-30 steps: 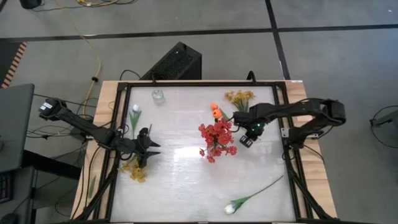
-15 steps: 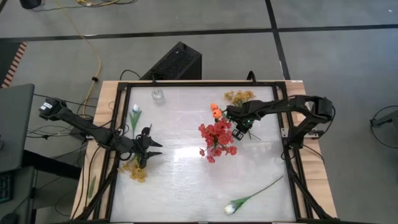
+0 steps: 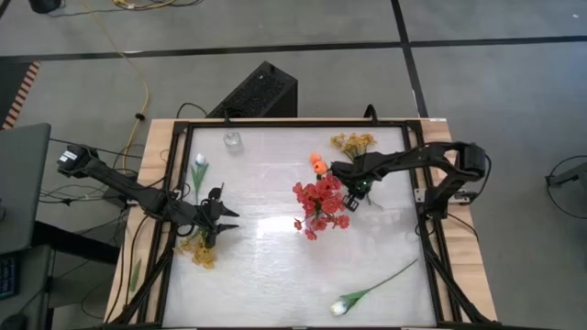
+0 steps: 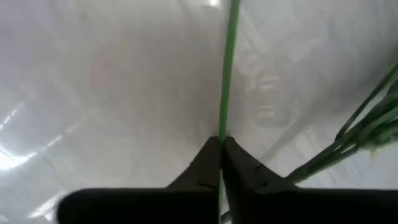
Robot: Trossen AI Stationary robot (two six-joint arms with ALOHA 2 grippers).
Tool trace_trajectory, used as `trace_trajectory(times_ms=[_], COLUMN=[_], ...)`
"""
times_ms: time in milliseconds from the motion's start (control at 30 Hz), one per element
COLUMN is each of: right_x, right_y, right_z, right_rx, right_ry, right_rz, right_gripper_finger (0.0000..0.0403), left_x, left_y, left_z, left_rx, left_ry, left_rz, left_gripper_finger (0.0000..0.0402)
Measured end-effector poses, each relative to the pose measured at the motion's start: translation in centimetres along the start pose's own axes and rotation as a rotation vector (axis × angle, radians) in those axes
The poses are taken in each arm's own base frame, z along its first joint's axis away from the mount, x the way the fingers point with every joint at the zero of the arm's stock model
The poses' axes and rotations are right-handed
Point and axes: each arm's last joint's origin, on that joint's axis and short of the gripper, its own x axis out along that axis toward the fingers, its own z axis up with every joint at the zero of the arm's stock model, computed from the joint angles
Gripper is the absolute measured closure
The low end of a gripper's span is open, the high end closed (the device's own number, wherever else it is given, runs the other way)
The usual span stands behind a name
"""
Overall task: Sort flowers into vase by color
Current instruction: Put the orange tulip into the violet vase
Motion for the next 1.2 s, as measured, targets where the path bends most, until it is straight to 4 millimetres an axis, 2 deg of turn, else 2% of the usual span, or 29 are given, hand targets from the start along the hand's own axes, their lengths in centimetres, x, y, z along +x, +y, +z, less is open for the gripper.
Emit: trace_trajectory(times_ms=[100, 200, 333, 467, 533, 667, 933, 1067, 1200], right_x=[-1.4, -3.9, -7.4, -10.6, -11.7, -12.7, -13.9, -15.5, -16.6], right_y=[0.4, 1.1, 1.7, 1.6, 1.8, 2.7, 3.4, 5.1, 7.8], right_z=[-0.6, -1.1, -2.5, -4.3, -5.1, -6.5, -9.4, -10.8, -12.3], right_rx=[0.029, 0.042, 0.076, 0.235, 0.299, 0.31, 0.36, 0.28, 0.185], right_ry=[-0.042, -0.175, -0.413, -0.687, -0.827, -0.979, -1.132, -1.264, -1.362], right_rz=[0.045, 0.088, 0.071, -0.002, 0.025, 0.121, 0.086, 0.15, 0.225], right_gripper_finger=[0.0386, 0.0383, 0.0388, 0.0388, 0.0388, 0.0388, 0.0388, 0.0388, 0.0388], left_x=[0.0, 0.0, 0.0, 0.0, 0.0, 0.0, 0.0, 0.0, 0.0], left_y=[0.0, 0.0, 0.0, 0.0, 0.0, 0.0, 0.0, 0.0, 0.0], left_z=[0.0, 0.0, -0.1, -0.2, -0.2, -0.2, -0.2, -0.2, -0.2], left_rx=[-0.001, -0.001, -0.001, -0.007, -0.012, -0.016, -0.027, -0.027, -0.026], left_ry=[0.0, 0.0, 0.011, 0.018, 0.018, 0.018, 0.018, 0.018, 0.018], left_rz=[0.0, -0.001, 0.001, 0.002, 0.002, 0.002, 0.002, 0.002, 0.002], left_gripper_finger=[0.0255, 0.0255, 0.0255, 0.0255, 0.0255, 0.0255, 0.0255, 0.0255, 0.0255])
